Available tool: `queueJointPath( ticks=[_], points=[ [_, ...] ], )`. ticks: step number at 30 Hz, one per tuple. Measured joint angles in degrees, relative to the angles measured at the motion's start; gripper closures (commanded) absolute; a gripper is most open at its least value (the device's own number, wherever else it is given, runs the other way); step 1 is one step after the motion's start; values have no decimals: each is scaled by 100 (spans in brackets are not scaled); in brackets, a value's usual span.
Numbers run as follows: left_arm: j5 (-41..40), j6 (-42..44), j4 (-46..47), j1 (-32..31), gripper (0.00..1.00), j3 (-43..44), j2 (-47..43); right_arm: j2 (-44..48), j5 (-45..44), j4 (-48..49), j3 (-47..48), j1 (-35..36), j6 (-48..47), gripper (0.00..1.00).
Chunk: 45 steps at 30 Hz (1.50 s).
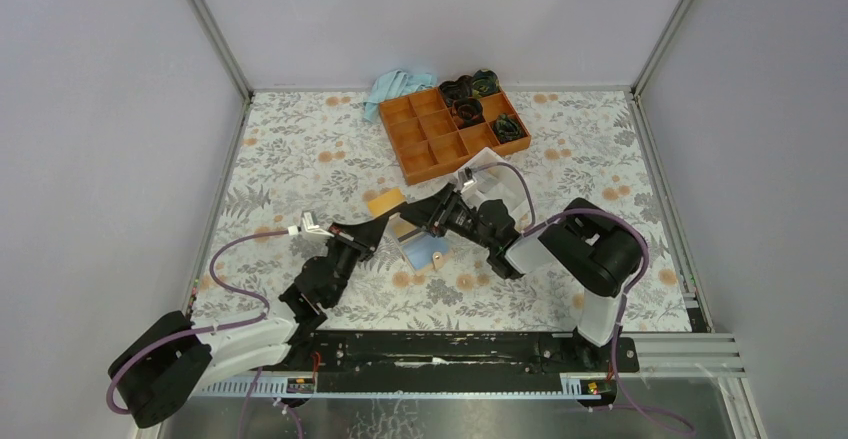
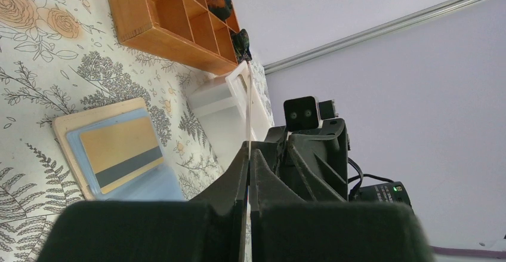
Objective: Put the credit cards into the card holder
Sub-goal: Pick up the credit card from the card holder.
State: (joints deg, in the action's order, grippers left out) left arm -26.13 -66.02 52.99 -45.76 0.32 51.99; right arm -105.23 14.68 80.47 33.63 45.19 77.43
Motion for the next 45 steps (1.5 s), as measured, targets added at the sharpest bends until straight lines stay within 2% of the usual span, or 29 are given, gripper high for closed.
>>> queueJointPath(
  ticks=[13, 25, 26, 30, 34, 36, 40, 45],
  points=[
    [22, -11, 17, -33, 100, 0, 35, -295, 4, 20, 105, -37, 92, 58],
    [20, -35, 149, -33, 100, 0, 236, -369, 98, 17, 223, -103, 177, 94],
    [20, -39, 151, -33, 98, 0, 245, -369, 116, 20, 223, -111, 184, 97],
    [20, -50, 164, -37, 71, 0, 247, -378, 162, 55, 225, -131, 203, 100],
    [20, -24, 151, -48, 48, 0, 164, -391, 247, 160, 225, -164, 236, 100],
    [20, 7, 114, -55, 40, 0, 35, -391, 286, 170, 225, -201, 236, 100],
    [17, 122, -109, -66, 29, 0, -332, -376, 426, 140, 188, -348, 179, 100],
    [22, 330, -520, -70, 27, 0, -671, -7, 804, -195, -76, -623, -66, 100]
  ],
)
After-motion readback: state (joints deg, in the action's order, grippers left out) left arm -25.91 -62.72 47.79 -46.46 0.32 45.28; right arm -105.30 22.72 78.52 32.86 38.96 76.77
